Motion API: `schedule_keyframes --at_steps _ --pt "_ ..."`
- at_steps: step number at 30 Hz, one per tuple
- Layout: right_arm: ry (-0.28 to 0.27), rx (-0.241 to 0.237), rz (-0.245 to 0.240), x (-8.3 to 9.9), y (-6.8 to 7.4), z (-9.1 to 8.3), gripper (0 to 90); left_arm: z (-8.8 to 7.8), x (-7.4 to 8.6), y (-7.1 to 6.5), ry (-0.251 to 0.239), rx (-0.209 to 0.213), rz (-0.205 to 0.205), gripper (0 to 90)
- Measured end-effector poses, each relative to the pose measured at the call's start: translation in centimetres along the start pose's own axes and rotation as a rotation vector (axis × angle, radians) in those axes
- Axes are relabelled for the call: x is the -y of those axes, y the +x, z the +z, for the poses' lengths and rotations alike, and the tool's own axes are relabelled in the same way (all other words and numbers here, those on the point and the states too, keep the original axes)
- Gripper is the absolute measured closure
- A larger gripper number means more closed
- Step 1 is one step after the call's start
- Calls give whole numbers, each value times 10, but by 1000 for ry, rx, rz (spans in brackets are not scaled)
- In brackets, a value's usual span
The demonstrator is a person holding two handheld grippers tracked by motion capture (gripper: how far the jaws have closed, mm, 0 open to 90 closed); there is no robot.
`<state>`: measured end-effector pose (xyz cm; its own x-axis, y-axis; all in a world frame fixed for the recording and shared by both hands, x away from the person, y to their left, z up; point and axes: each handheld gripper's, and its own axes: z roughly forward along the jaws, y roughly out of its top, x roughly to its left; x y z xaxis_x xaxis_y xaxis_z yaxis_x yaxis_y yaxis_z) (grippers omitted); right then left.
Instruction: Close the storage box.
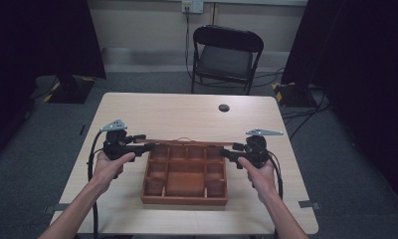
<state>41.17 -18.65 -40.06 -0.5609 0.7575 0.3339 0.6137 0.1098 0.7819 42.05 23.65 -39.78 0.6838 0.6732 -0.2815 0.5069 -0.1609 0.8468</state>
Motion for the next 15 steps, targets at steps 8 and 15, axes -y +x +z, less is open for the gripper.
schedule_keyframes --at_steps 8,15 --pt "39 40 53 5 -14 1 327 1 -2 -5 12 5 5 268" --pt "24 43 59 -1 -15 -9 336 -10 -2 -8 -20 7 -5 235"
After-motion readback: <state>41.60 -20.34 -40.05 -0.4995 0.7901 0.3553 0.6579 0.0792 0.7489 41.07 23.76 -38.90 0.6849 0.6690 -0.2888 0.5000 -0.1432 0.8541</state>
